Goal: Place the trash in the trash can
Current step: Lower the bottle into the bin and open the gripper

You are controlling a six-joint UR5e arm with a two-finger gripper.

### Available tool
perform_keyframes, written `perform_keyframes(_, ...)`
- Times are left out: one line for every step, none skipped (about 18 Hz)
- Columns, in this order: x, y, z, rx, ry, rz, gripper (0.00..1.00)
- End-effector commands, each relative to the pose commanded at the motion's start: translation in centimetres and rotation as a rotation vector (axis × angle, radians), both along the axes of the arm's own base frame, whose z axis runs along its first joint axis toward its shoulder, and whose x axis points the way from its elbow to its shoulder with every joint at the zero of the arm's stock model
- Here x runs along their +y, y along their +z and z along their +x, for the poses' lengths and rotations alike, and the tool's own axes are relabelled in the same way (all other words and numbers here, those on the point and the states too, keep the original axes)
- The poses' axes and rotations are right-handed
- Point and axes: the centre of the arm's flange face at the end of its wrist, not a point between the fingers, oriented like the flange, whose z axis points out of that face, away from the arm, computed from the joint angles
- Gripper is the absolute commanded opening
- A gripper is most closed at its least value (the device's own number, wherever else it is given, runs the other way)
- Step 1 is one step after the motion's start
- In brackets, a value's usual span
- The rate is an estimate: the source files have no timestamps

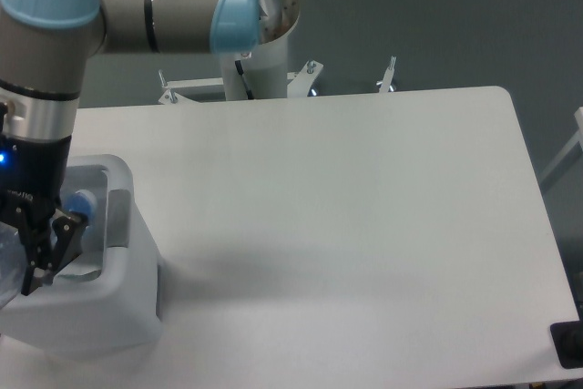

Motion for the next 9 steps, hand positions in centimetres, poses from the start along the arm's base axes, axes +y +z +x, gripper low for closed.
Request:
perform_keyframes(-0.2, -0.2, 0.4, -0.001, -0.004, -0.005, 0.69)
perform_keyframes(-0.5, -0.1, 0.7, -0.003, -0.006, -0.006, 0.69)
perform_keyframes(-0.8, -0.2, 0.8, -0.003, -0.007, -0.010, 0.70)
perform_keyframes(-0.8, -0.4, 0.8, -0.005, -0.007, -0.013, 0.72)
perform_keyframes(-0.8, -0.4, 0.8, -0.006, -0.006, -0.013, 0.72)
perform_keyframes(-0.8, -0.4, 0.8, -0.007, -0.005, -0.013, 0.72)
perform_keyframes(-1.0, -0.7, 1.0, -0.011, -0.005, -0.020, 0.73)
perform_keyframes(-1.3, -0.9, 1.0, -0.012, -0.005, -0.024, 0.78)
perform_keyframes(-1.5, -1.1, 1.1, -0.014, -0.005, -0.028, 0.81)
